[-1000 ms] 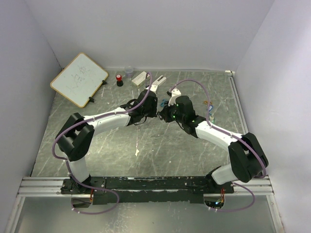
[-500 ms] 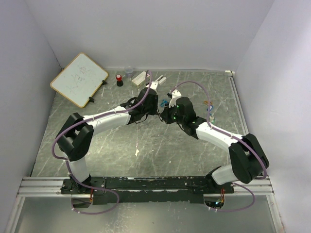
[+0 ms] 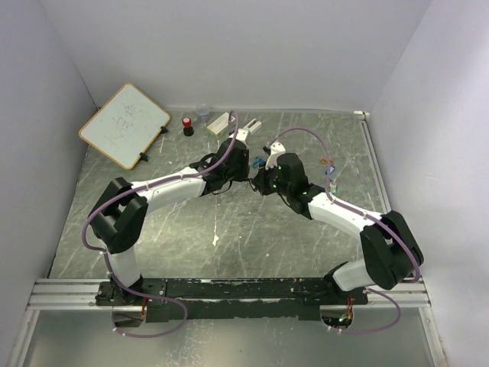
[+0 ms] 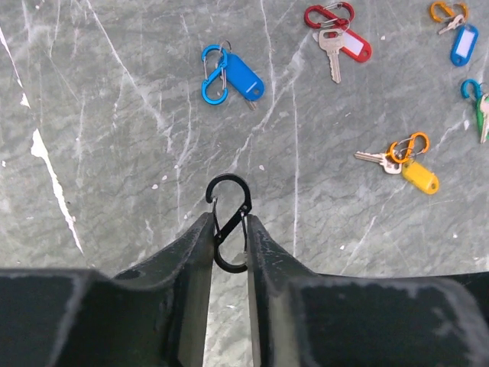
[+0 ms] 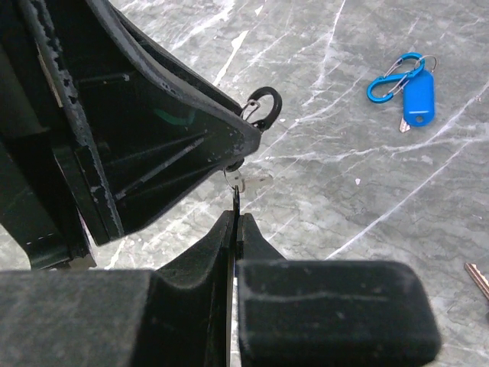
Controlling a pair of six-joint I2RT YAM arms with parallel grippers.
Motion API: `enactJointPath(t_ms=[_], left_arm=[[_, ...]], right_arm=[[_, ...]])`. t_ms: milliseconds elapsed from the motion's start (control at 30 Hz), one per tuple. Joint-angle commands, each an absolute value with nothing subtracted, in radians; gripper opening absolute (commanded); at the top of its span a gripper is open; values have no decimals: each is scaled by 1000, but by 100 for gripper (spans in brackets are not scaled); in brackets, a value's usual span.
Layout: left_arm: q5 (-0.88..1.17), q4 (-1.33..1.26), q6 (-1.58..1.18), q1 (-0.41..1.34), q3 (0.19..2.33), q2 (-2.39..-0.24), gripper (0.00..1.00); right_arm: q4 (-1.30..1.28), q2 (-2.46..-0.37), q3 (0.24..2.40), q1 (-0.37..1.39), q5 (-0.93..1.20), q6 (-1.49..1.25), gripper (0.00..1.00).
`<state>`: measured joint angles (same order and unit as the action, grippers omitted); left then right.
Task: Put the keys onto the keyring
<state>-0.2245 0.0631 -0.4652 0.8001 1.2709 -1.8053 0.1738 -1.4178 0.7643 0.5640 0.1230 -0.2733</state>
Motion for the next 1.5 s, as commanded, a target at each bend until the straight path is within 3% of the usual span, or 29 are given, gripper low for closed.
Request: enactJointPath(t_ms=[0, 167, 733, 767, 833, 867, 1067, 1467], left_arm=[[-229, 67, -482, 793, 1313, -1816, 40], [-230, 67, -493, 785, 1310, -1813, 55], [-320, 90, -560, 708, 1176, -1667, 77], [-319, 90, -567, 702, 1162, -1654, 80], [-309, 85, -573, 687, 1134, -1635, 98], [-300, 87, -578, 679, 1125, -1628, 100], [-293, 99, -589, 662, 1079, -1588, 100], [-281, 106, -598, 657, 1055, -1575, 100]], right_arm=[[184, -1387, 759, 568, 116, -273, 0], [176, -1381, 764, 568, 109, -270, 0], [107, -1379, 847, 568, 58, -218, 0], [102, -1384, 856, 568, 47, -213, 0], [82, -1396, 878, 566, 15, -201, 0], [65, -1406, 894, 566, -7, -200, 0], [-42, -1471, 979, 545, -138, -225, 0], [-85, -1444, 900, 512, -104, -276, 0]])
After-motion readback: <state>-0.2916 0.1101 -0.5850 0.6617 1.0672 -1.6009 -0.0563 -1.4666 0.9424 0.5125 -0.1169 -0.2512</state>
